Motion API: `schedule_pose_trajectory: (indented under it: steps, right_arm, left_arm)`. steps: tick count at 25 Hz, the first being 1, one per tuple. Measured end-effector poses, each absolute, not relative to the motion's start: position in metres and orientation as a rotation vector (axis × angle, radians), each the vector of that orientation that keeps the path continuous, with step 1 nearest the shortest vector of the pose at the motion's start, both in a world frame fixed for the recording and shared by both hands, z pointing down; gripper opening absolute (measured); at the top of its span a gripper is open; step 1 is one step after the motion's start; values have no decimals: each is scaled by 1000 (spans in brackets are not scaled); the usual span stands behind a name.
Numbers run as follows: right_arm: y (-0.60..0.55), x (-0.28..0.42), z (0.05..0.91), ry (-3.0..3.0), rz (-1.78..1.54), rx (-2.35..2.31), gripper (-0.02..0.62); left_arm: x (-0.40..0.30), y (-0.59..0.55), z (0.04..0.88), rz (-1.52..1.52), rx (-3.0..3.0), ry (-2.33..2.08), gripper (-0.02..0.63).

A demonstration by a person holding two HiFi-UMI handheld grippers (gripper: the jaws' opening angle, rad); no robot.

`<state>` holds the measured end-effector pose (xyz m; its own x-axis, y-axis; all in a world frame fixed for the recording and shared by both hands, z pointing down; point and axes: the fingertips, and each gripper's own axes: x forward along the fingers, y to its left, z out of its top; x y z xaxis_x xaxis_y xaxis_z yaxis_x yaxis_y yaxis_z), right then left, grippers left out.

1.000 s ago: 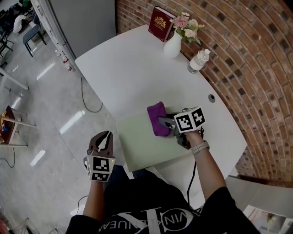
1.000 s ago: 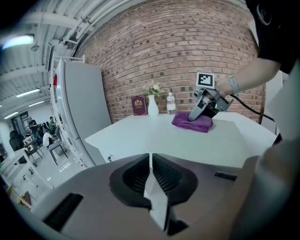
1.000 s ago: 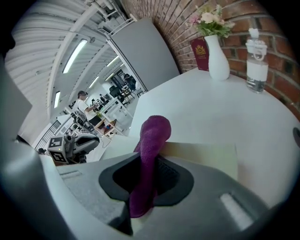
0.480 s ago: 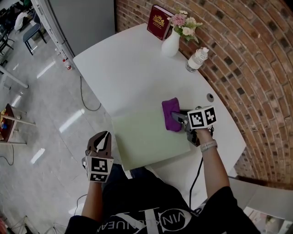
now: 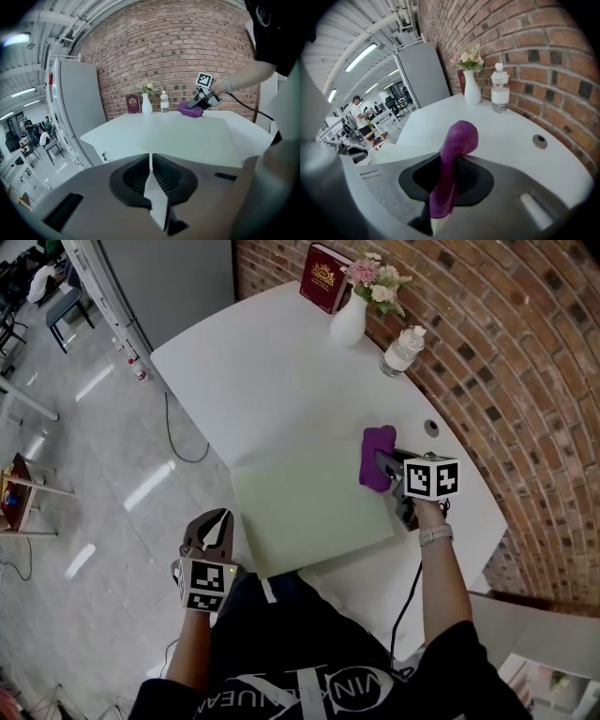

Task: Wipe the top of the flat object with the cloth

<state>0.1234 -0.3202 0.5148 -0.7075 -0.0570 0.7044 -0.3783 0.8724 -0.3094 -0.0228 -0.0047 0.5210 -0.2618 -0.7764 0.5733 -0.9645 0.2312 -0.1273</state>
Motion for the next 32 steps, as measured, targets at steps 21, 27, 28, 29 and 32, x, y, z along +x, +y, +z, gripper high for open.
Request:
schedule_pose_trajectory:
  steps: [21,27,28,29,32]
  right_arm:
    - [-26,46,481,-2300,915,-239,61]
    - [2,42,506,-2188,876,-282,61]
    - [4,42,509,-2178,879,-282,61]
    - [5,44,511,-2171,877,-283,61]
    - [7,48,512,-2146,875,-296,63]
  left_arm:
    - [-26,53,521,542,1653,-2064,23]
    - [-22,56,526,483,1651,-2057,23]
    - [-22,57,526,492,1647,-2056,23]
    - [-23,57,526,502,1644,-2056,23]
    - [-25,51,524,505,1654,-2060,23]
